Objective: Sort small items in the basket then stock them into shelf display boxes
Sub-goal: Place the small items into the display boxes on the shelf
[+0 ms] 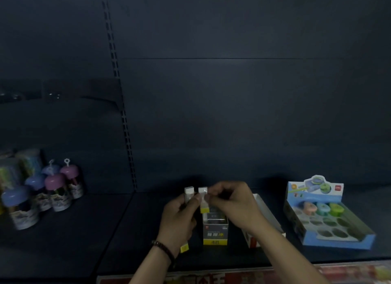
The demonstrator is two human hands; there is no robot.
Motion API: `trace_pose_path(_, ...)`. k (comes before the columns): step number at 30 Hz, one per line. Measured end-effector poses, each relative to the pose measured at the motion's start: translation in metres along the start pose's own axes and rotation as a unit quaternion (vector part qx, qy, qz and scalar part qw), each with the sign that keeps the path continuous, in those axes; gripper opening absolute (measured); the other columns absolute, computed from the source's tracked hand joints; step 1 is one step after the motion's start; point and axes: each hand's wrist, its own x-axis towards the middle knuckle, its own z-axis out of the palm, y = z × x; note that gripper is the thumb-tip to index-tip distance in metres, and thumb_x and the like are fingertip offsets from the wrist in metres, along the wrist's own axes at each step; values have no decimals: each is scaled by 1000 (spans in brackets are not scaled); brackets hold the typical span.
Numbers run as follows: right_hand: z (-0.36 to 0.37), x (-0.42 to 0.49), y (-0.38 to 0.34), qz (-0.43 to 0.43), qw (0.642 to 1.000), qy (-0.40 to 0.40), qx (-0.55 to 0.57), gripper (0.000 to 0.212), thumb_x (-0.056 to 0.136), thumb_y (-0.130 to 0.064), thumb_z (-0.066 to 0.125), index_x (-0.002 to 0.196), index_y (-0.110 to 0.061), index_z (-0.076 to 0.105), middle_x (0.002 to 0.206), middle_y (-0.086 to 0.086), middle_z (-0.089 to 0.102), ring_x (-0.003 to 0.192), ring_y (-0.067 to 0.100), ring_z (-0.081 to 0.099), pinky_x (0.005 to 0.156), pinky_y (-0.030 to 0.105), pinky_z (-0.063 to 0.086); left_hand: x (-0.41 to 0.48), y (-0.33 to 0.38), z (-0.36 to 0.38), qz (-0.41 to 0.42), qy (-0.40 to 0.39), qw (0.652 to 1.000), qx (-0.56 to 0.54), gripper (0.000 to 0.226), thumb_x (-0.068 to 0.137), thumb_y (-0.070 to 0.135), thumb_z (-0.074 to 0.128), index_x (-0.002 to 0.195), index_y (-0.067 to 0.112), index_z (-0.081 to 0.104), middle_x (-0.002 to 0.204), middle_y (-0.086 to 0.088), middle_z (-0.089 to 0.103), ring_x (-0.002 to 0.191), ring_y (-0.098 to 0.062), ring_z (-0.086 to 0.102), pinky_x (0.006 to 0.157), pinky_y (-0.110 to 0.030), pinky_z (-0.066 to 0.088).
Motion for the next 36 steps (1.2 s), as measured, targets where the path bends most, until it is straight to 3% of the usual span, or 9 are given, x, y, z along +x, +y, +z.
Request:
trace_pose_path(3, 1, 0, -1, 4, 1000, 23, -5, 13, 91, -12, 81, 97, -24, 84, 89, -6, 81, 88, 10, 78, 85, 33, 63, -2, 4, 2, 3, 1, 1000, -1, 17, 104, 17, 63, 100, 4, 74, 51, 4, 54, 37, -7, 41, 35, -18, 28)
trace_pose_path(10, 1, -4, -15, -24, 1000, 9, -13, 23, 85, -14, 89, 103, -28, 84, 93, -13, 82, 92, 3, 77, 84, 21, 60, 4, 11, 1, 33, -10, 999, 22, 16, 101, 21, 67, 100, 9, 78, 56, 2, 57, 41, -9, 38, 37, -21, 28)
trace_pose_path(14, -11, 1, -17, -53, 992, 15, -112, 24, 87, -16, 85, 102, -34, 83, 94, -20, 80, 93, -4, 74, 84, 15, 58, 8, 5, 0, 36, -17, 999, 28, 23, 105, 26, 62, 99, 9, 76, 74, -5, 67, 42, -11, 38, 37, -21, 27)
trace_pose_path(17, -26, 14, -10, -65, 974, -1, -219, 20, 90, -20, 84, 101, -37, 79, 96, -24, 76, 95, -9, 70, 85, 13, 56, 12, -14, -7, -8, 7, 1000, 6, 27, 111, 35, 48, 111, 17, 68, 73, 1, 56, 43, -8, 35, 39, -21, 24)
trace_pose_path(23, -40, 47, 15, -60, 916, -65, -392, 8, 91, -26, 75, 96, -32, 77, 97, -17, 75, 91, 4, 70, 83, 38, 62, 23, -54, -24, -43, 45, 998, -10, 16, 113, 29, 38, 110, 19, 49, 79, -3, 48, 46, -10, 28, 46, -21, 21)
trace_pose_path(28, -28, 63, 25, -39, 878, -124, -461, 12, 94, -30, 69, 104, -32, 76, 110, -10, 74, 101, 14, 69, 89, 40, 60, 26, -60, -29, -27, 28, 999, -26, 14, 112, 26, 44, 116, 14, 51, 80, -7, 57, 48, -11, 33, 46, -23, 23)
trace_pose_path(36, -11, 76, 32, -16, 861, -136, -490, 15, 98, -30, 66, 107, -31, 78, 118, -6, 75, 111, 19, 68, 95, 40, 57, 27, -62, -29, 0, 29, 1000, -11, 12, 112, 23, 45, 116, 14, 53, 98, -13, 72, 48, -11, 33, 44, -23, 27)
